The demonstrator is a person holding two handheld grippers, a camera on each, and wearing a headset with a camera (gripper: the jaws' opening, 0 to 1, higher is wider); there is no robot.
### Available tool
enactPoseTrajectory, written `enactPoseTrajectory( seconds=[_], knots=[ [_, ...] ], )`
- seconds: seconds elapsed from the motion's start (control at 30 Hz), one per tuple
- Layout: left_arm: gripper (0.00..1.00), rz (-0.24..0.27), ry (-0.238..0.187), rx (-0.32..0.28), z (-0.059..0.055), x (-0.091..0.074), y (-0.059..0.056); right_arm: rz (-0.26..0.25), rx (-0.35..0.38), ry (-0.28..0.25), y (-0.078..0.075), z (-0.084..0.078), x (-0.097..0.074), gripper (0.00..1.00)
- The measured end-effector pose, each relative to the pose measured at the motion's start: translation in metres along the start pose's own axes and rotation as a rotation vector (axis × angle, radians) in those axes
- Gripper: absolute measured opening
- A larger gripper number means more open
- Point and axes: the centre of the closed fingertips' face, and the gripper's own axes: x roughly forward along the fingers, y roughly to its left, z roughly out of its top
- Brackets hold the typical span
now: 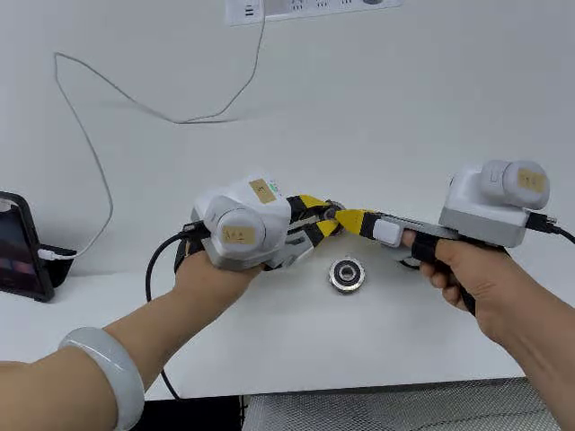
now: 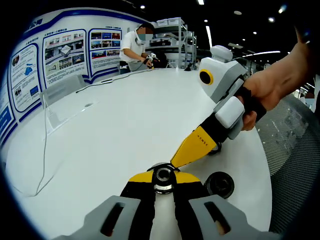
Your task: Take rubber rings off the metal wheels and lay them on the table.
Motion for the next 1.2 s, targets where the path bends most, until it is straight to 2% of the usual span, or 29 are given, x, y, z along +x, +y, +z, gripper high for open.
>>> enactPoseTrajectory(
  seconds=[0.4,0.5,1.2],
  knots=[
    [0.14,-0.007,0.009,0.008,0.0,0.0,0.0,-0.05,0.01,-0.025,-0.01,0.004,0.0,0.02],
    [0.19,-0.003,0.007,0.01,-0.001,-0.002,0.001,-0.059,0.008,-0.021,-0.011,0.003,0.0,0.02],
    [0.29,0.006,-0.005,-0.013,-0.004,-0.011,0.001,-0.046,0.009,-0.03,-0.007,0.005,0.0,0.02]
  ],
)
